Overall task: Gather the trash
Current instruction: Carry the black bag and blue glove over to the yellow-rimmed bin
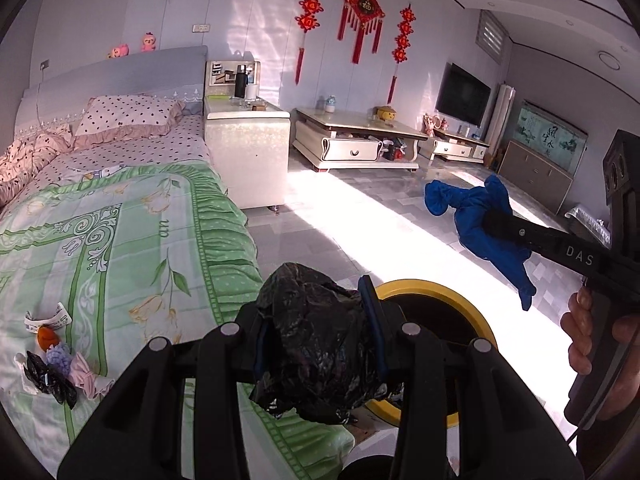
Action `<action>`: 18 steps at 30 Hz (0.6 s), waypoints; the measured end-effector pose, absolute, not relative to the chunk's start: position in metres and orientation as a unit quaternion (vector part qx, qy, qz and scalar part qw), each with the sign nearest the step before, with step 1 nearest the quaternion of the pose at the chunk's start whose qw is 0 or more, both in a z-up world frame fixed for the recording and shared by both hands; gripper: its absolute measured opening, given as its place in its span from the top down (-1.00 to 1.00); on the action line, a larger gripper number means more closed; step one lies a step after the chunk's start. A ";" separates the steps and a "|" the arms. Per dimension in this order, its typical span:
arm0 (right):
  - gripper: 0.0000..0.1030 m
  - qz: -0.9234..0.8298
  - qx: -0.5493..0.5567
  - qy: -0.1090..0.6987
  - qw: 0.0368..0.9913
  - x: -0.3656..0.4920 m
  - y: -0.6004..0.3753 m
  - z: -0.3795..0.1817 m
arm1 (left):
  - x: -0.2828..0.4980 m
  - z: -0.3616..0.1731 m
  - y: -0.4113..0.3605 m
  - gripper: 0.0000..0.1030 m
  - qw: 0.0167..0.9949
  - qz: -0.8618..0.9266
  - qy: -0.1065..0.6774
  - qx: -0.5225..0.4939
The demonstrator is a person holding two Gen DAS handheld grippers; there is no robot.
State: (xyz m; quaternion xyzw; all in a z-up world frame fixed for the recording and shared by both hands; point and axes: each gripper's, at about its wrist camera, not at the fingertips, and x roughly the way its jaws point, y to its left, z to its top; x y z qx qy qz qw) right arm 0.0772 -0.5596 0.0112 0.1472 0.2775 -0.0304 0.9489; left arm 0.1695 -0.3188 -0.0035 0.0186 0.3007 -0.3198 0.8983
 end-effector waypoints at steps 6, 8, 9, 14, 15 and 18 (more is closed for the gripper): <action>0.83 -0.054 0.165 0.293 0.940 0.071 -0.591 -0.013 | 0.169 -0.025 -0.368 0.28 0.882 -0.344 0.319 0.032; 0.83 -0.062 0.172 0.298 0.937 0.071 -0.599 -0.021 | 0.170 -0.034 -0.381 0.28 0.878 -0.350 0.326 0.036; 0.83 -0.065 0.176 0.302 0.935 0.070 -0.604 -0.025 | 0.173 -0.039 -0.385 0.27 0.875 -0.354 0.329 0.037; 0.83 -0.086 0.190 0.323 0.923 0.076 -0.622 -0.047 | 0.177 -0.062 -0.413 0.26 0.861 -0.368 0.348 0.045; 0.82 -0.089 0.193 0.327 0.921 0.076 -0.625 -0.051 | 0.177 -0.066 -0.418 0.26 0.859 -0.370 0.351 0.047; 0.80 -0.098 0.199 0.336 0.915 0.081 -0.630 -0.061 | 0.180 -0.079 -0.428 0.21 0.850 -0.379 0.363 0.050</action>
